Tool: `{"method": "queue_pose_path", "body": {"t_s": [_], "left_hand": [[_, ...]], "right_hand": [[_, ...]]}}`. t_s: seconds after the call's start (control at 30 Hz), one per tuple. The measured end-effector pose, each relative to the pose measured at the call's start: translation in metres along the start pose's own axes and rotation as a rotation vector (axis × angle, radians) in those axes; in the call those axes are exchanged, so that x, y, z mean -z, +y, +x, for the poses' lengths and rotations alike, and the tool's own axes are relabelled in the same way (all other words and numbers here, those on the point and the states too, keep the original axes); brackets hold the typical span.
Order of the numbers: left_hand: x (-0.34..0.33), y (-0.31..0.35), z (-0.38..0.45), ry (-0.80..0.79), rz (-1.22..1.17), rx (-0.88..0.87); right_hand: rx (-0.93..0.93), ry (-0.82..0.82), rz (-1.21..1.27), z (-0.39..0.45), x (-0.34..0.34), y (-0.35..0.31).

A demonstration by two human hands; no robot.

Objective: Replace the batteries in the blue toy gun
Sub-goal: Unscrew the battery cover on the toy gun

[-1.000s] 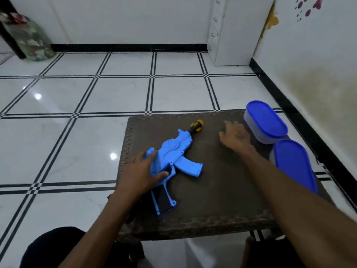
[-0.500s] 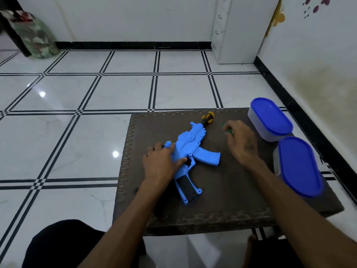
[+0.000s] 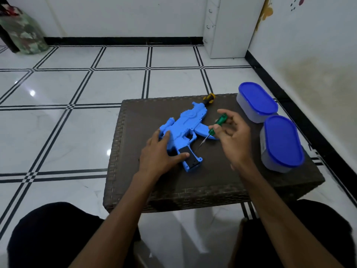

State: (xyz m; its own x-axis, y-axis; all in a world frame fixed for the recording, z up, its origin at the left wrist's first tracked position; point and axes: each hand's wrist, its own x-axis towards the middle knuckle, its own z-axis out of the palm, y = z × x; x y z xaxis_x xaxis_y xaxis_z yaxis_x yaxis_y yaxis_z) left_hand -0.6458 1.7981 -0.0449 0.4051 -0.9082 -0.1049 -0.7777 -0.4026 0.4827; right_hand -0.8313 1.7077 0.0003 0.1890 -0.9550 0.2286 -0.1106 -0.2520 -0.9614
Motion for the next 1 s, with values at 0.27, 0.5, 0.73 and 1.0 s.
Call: {"method": "queue_pose_path", "body": {"t_s": [0.27,0.5,0.73,1.0], "left_hand": [[-0.005,-0.001,-0.008,0.078,0.104,0.033],[0.000,0.004,-0.010,0.088,0.177,0.130],[-0.003,0.014,-0.006,-0.014,0.094,0.147],[-0.001,0.026,-0.011,-0.021,0.073,0.191]], "right_hand": [[0.167,-0.062,0.066,-0.025,-0.002,0.000],[0.256,-0.199,0.032,-0.014,-0.009,-0.006],[0.314,-0.203,0.091,-0.022,-0.001,0.001],[0.319,-0.237,0.057,-0.030,-0.003,0.007]]}}
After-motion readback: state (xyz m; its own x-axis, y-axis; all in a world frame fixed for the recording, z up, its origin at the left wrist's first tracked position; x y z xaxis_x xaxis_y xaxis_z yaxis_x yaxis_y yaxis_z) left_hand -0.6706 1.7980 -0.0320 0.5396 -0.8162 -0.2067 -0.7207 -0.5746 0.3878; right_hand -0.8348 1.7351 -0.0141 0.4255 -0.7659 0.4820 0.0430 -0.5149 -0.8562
